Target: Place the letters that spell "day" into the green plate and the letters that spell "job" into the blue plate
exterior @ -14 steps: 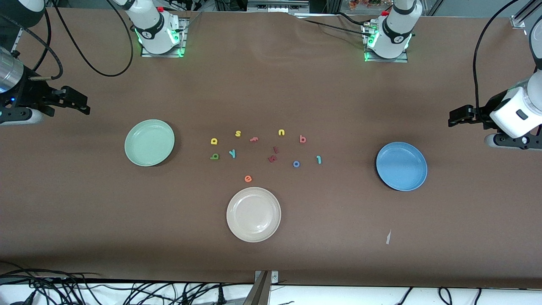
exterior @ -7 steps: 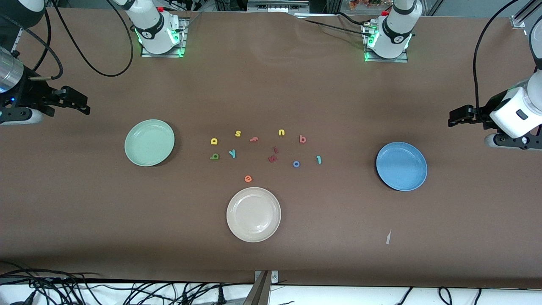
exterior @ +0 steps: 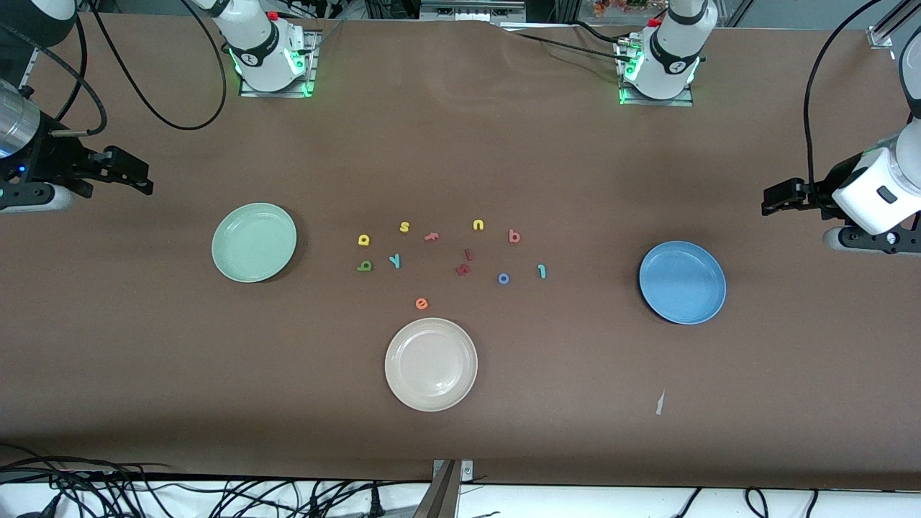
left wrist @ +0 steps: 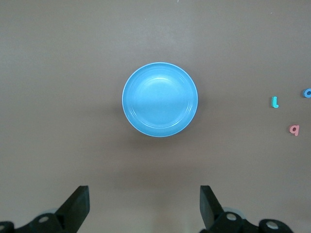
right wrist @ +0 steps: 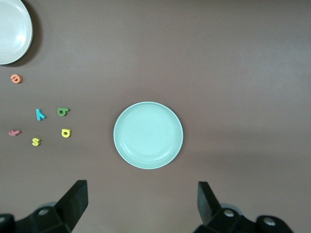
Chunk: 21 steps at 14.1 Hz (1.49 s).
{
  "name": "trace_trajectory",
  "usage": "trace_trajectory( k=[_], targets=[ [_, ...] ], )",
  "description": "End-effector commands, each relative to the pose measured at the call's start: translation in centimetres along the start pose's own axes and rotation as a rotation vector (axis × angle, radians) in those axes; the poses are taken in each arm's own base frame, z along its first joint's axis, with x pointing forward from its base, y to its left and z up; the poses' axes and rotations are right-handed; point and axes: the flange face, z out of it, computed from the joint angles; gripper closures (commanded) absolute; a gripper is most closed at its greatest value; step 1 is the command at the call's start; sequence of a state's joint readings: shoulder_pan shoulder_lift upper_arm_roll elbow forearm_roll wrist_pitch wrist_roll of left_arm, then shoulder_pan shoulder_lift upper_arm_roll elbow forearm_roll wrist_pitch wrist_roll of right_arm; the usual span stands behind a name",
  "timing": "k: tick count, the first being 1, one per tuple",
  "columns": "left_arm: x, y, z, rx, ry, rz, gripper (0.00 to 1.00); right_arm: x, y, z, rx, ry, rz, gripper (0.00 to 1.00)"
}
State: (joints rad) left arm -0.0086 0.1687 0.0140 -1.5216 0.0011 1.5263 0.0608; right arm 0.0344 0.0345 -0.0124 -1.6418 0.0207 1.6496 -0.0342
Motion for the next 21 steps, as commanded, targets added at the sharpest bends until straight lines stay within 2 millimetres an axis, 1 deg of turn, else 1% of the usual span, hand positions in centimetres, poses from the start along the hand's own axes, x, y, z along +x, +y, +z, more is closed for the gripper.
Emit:
trace_trajectory(
  k=[1, 18, 20, 21],
  targets=[
    [-0.02, -0.2, -0.27, -0.026, 0.007, 0.013, 0.0, -0.33, -0.2, -0.04, 0.006, -0.002, -0.002, 0.0],
    [0.02, -0.2, -0.19, -0.026, 0.005, 0.013, 0.0, -0.41, -0.38, -0.16, 0.006, -0.004, 0.009, 0.0],
    [0.02, -0.2, -0.19, -0.026, 0.005, 0.013, 0.0, -0.34, -0.36, 0.03, 0.004, -0.004, 0.009, 0.0],
    [0.04, -0.2, -0.2, -0.026, 0.006, 0.013, 0.0, 0.13, -0.59, 0.71, 0.004, -0.007, 0.005, 0.0]
  ],
)
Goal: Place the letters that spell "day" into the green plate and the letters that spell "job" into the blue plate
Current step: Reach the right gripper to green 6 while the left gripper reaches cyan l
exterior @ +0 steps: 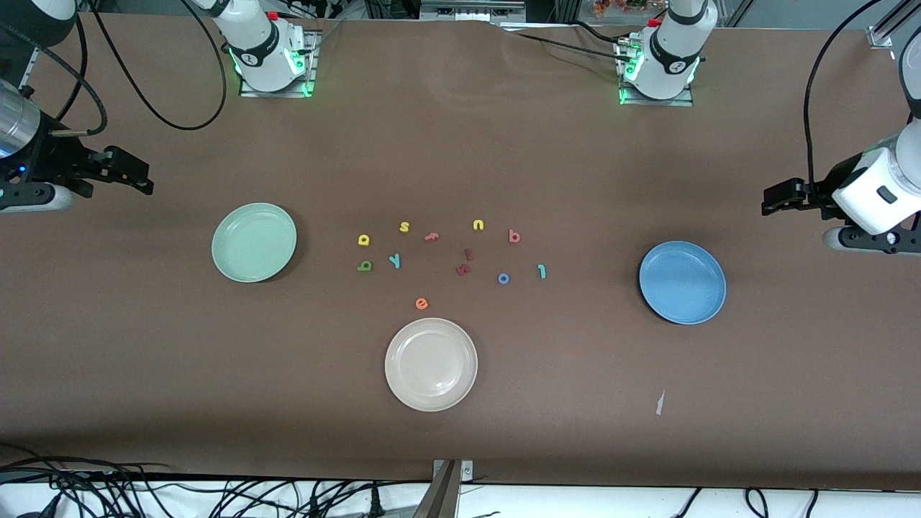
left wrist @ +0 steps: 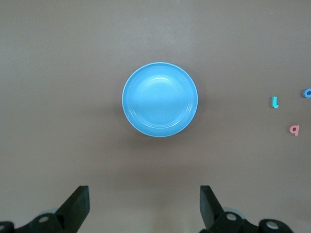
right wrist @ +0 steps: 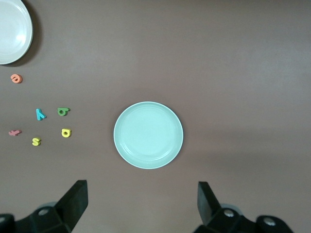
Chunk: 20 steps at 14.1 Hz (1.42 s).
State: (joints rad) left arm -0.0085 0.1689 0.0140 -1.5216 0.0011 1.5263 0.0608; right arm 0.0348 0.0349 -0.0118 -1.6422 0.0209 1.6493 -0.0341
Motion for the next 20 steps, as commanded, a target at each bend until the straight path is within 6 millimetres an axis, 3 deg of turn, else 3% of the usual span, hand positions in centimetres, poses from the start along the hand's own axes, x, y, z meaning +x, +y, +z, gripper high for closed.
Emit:
trace_trajectory(
  k=[1, 3, 5, 9, 10, 12, 13, 15, 18, 20],
  targets=[
    [0.0, -0.2, -0.2, -0.026, 0.005, 0.013, 0.0, 0.8, -0.8, 2.1, 0.004, -0.035, 0.0, 0.0],
    [0.1, 0.0, -0.1, -0.026, 0.004, 0.016, 0.0, 1.0, -3.4, 3.2, -0.013, -0.059, -0.048, 0.0],
    [0.2, -0.1, 0.1, -0.026, 0.0, 0.015, 0.0, 2.0, -5.1, 6.1, -0.016, -0.106, -0.077, 0.0],
    [0.5, 0.9, -0.1, -0.022, 0.017, 0.016, 0.0, 3.6, -11.9, 11.5, -0.043, -0.14, -0.02, 0.0],
    [0.9, 1.0, 0.3, -0.021, 0.023, 0.02, 0.0, 3.8, -13.8, 12.9, -0.053, -0.146, 0.009, 0.0],
    [2.3, 1.4, 2.9, -0.02, -0.023, 0.024, 0.0, 3.7, -17.2, 15.7, -0.079, -0.161, 0.069, 0.0],
    [2.4, 2.9, 3.1, -0.017, -0.025, 0.048, 0.0, 3.8, -17.9, 17.0, -0.09, -0.172, 0.107, 0.0],
    [3.9, 4.6, 6.3, -0.014, -0.079, 0.076, 0.0, 4.1, -20.4, 20.3, -0.098, -0.155, 0.127, 0.0],
    [5.4, 10.5, 10.6, -0.001, -0.135, 0.167, 0.0, 4.2, -24.1, 24.5, -0.108, -0.081, 0.248, 0.01],
    [6.2, 13.3, 11.9, -0.043, -0.11, 0.194, 0.0, 4.1, -26.0, 27.0, -0.125, -0.055, 0.35, 0.01]
  ],
)
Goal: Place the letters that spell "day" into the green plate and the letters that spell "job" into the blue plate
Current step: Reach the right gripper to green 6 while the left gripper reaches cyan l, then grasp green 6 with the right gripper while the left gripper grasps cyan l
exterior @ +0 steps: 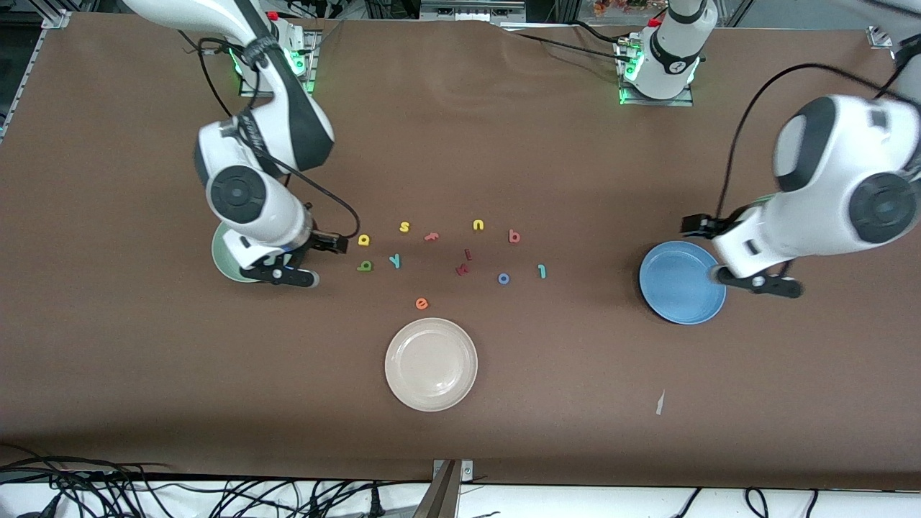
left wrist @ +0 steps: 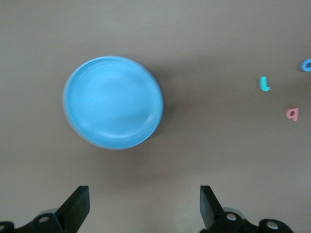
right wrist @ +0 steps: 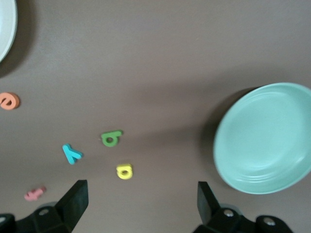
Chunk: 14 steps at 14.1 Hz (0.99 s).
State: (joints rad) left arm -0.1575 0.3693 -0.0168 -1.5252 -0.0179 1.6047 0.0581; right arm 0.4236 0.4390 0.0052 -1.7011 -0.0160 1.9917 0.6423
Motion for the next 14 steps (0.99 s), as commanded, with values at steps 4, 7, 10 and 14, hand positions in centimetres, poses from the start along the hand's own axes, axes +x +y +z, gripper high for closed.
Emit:
trace_trajectory(
  k=[4, 7, 10, 14],
  targets=[
    [3.5, 6.5, 4.1, -0.104, 0.044, 0.035, 0.0, 1.3, -3.3, 8.4, 0.012, 0.084, 0.273, 0.06],
    [5.2, 11.0, 7.0, -0.09, 0.065, -0.054, 0.0, 1.5, -4.2, 10.2, 0.06, 0.092, 0.453, 0.14],
    [6.7, 15.5, 10.6, -0.083, 0.1, -0.131, 0.0, 0.4, -5.2, 11.4, 0.054, 0.081, 0.574, 0.17],
    [6.8, 17.8, 16.7, -0.086, 0.172, -0.203, 0.0, -1.3, -6.0, 12.8, 0.037, 0.068, 0.635, 0.22]
  ],
)
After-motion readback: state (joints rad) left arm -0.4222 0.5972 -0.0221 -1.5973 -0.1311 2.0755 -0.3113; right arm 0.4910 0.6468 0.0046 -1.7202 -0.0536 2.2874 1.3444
